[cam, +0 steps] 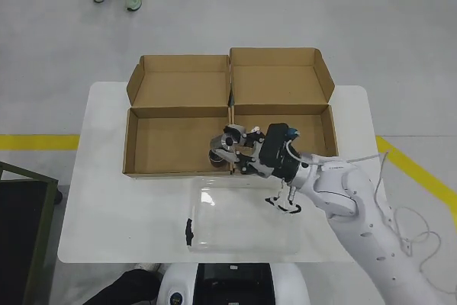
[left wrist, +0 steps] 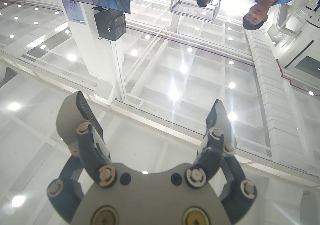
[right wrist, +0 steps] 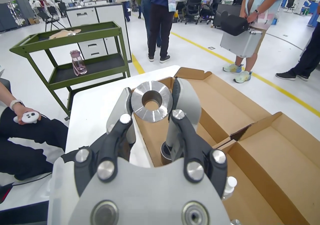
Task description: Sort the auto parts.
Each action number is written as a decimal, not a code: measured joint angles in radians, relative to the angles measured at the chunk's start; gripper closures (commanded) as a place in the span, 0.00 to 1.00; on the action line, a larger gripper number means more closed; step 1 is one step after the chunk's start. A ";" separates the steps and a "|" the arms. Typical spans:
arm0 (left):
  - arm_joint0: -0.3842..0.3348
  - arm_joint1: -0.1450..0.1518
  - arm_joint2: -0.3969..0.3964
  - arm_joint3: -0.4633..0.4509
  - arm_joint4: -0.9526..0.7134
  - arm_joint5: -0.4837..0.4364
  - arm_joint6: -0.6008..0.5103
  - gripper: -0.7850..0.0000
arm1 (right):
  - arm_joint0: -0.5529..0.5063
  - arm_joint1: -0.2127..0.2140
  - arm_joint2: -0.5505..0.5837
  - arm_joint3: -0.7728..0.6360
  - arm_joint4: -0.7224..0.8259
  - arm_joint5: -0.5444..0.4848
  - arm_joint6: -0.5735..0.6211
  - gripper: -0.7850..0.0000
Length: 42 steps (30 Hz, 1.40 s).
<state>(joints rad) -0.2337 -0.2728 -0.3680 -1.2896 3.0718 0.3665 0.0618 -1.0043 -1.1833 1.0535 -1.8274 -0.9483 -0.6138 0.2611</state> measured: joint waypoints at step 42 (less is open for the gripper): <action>0.000 0.000 0.000 0.000 0.000 0.000 0.000 0.00 | 0.524 -0.324 -0.589 0.721 -0.108 0.313 0.253 1.00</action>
<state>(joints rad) -0.2337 -0.2728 -0.3680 -1.2896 3.0718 0.3665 0.0618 -0.4803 -1.5077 0.4647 -1.1068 -1.0560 -0.3011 0.5137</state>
